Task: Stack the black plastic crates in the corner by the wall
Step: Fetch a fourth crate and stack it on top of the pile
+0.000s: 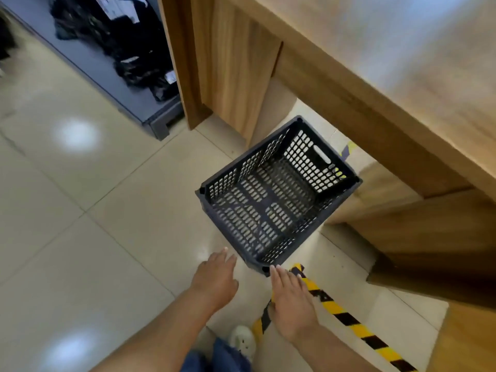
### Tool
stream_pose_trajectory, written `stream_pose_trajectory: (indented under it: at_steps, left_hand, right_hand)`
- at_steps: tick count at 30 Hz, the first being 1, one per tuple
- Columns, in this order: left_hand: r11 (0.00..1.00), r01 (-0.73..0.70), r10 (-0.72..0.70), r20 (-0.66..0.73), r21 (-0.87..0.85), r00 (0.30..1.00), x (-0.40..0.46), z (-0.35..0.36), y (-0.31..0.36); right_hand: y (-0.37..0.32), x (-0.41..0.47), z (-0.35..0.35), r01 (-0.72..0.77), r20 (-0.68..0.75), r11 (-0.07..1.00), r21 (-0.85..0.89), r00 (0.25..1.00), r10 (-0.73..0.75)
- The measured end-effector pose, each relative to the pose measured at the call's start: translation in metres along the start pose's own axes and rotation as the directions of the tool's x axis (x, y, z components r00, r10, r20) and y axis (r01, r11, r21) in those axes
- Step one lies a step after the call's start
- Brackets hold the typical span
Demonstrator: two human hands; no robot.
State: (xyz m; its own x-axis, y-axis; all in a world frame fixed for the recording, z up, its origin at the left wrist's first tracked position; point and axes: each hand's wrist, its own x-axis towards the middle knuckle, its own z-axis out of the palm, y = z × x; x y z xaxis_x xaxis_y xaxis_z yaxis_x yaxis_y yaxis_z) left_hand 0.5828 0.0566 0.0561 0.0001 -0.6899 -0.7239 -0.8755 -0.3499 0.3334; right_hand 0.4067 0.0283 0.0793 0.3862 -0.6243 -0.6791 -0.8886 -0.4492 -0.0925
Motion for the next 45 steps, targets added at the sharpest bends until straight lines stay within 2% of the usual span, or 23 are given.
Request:
stream_pose_trajectory:
  at_steps: [2,4,7,11,14,17,25,29,36,38,40,41,43,45]
  left_hand:
    - [0.999,-0.018,0.020,-0.053,0.027,0.998,0.030,0.011,-0.005]
    - [0.988,-0.056,0.068,-0.074,0.142,0.995,0.055,0.019,-0.007]
    - [0.890,-0.175,0.201,-0.019,0.420,0.979,0.084,0.030,-0.017]
    - [0.801,-0.232,0.256,0.035,0.551,0.966,0.101,0.045,-0.036]
    - [0.801,-0.234,0.276,0.007,0.550,0.961,0.101,0.052,-0.045]
    - [0.830,-0.215,0.249,0.003,0.514,0.969,0.087,0.057,-0.062]
    - [0.833,-0.139,0.170,-0.008,0.535,0.985,0.013,0.070,-0.158]
    - [0.859,-0.059,0.081,-0.023,0.508,0.996,-0.027,0.072,-0.203]
    - [0.873,0.105,-0.118,-0.001,0.477,0.993,-0.068,0.077,-0.250]
    - [0.890,0.143,-0.152,-0.015,0.433,0.988,-0.072,0.080,-0.255]
    - [0.931,0.195,-0.167,-0.117,0.308,0.979,-0.073,0.081,-0.256]
    - [0.952,0.242,-0.201,-0.216,0.185,0.956,-0.074,0.080,-0.256]
    - [0.920,0.356,-0.391,-0.353,-0.160,0.850,-0.074,0.076,-0.257]
    - [0.766,0.412,-0.596,-0.305,-0.494,0.742,-0.070,0.071,-0.259]
  right_hand:
    - [0.003,0.025,0.019,-0.013,-0.037,1.000,0.004,0.999,0.014]
    - [0.004,0.048,0.037,-0.004,-0.078,1.000,-0.013,0.997,0.003]
    - [0.002,0.070,0.065,-0.009,-0.086,1.000,0.001,0.996,0.009]
    - [-0.005,0.081,0.101,-0.039,-0.062,0.999,0.020,0.997,0.040]
    - [-0.011,0.079,0.113,-0.065,-0.074,0.998,-0.002,0.995,0.065]
    - [-0.022,0.074,0.126,-0.020,-0.109,0.998,-0.066,0.994,0.012]
    - [-0.054,0.064,0.124,-0.056,-0.107,0.992,-0.117,0.993,0.043]
    - [-0.071,0.064,0.122,-0.021,-0.118,0.985,-0.170,0.993,0.001]
    - [-0.098,0.067,0.108,0.040,-0.166,0.989,-0.146,0.984,-0.064]
    - [-0.098,0.069,0.103,0.040,-0.176,0.991,-0.131,0.982,-0.063]
    - [-0.095,0.071,0.097,0.015,-0.199,0.994,-0.110,0.979,-0.037]
    - [-0.092,0.073,0.094,0.004,-0.200,0.995,-0.103,0.980,-0.024]
    - [-0.084,0.079,0.085,-0.011,-0.212,0.996,-0.087,0.977,-0.008]
    - [-0.073,0.088,0.074,-0.034,-0.223,0.996,-0.081,0.975,0.015]
